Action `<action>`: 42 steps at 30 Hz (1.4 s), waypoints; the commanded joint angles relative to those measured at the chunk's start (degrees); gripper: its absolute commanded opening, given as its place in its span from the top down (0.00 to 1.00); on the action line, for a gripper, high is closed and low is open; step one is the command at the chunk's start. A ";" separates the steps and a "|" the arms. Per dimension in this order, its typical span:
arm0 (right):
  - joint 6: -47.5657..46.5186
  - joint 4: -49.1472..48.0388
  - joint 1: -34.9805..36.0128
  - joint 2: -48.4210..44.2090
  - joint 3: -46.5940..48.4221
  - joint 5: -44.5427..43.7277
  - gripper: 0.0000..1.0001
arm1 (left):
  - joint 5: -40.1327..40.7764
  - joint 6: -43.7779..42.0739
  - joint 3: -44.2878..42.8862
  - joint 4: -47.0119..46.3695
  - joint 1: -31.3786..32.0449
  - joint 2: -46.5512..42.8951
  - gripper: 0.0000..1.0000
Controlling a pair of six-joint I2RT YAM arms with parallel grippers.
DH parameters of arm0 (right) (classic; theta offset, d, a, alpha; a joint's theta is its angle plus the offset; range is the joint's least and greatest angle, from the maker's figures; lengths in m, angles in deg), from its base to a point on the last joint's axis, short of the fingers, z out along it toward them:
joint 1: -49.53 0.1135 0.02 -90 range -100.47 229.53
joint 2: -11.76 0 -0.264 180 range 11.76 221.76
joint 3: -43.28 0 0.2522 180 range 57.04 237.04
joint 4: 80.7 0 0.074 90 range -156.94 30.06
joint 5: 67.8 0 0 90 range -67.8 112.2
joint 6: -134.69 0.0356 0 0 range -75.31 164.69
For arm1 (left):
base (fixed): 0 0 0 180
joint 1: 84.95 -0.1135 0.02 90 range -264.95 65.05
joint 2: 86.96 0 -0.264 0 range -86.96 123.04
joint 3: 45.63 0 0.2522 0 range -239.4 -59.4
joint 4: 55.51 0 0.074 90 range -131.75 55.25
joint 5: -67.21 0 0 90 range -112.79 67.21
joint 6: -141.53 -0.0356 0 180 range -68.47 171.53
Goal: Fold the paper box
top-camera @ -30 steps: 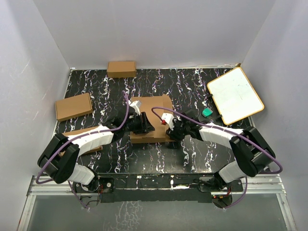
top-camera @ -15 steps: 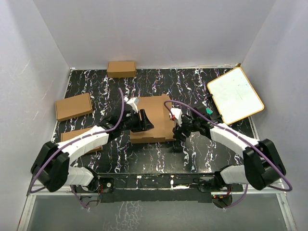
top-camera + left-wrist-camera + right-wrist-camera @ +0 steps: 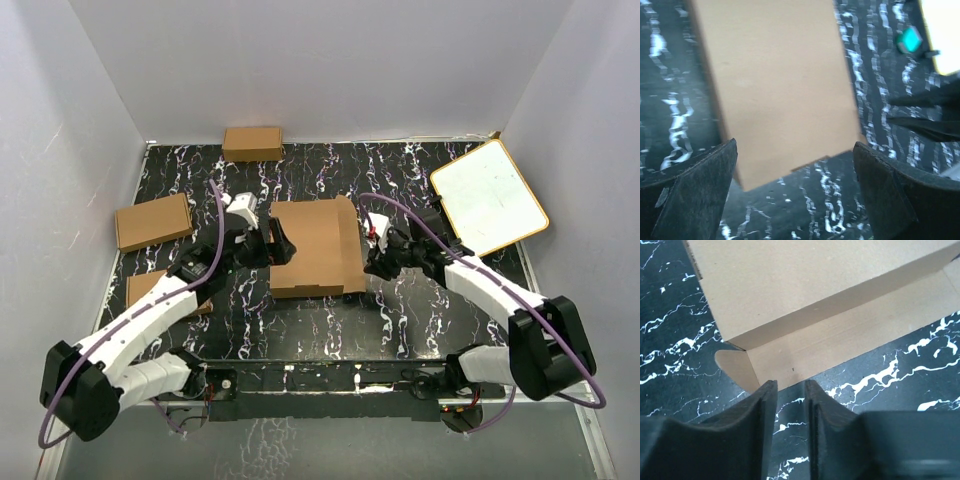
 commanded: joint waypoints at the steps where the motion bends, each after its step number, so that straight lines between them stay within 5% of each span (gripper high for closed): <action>1: 2.59 -6.53 0.44 4.18 2.05 -1.69 0.71 | -0.73 -5.95 -4.66 7.44 -7.83 3.67 0.03; 9: -0.72 -5.04 5.65 13.60 8.74 -4.39 0.80 | -5.14 -10.50 -11.87 7.85 -12.33 16.71 0.07; 18: -5.52 -5.50 15.38 14.15 7.47 -8.06 0.80 | -10.56 -14.84 -18.38 7.25 -15.78 29.40 0.18; 30: -8.55 -3.13 22.44 9.68 5.40 -1.65 0.75 | -30.14 -22.23 -16.94 3.09 -15.93 31.73 0.30; 33: -10.21 0.19 20.11 6.61 5.51 2.65 0.73 | -33.19 -23.56 -15.37 0.99 -15.93 30.82 0.30; 38: -14.24 8.24 5.43 -0.15 6.92 15.82 0.69 | -37.25 -25.00 -15.68 -1.99 -15.77 31.31 0.30; 42: 0.57 -3.65 -7.93 -6.66 2.74 15.40 0.53 | -39.43 -25.20 -16.76 -5.39 -13.97 33.01 0.30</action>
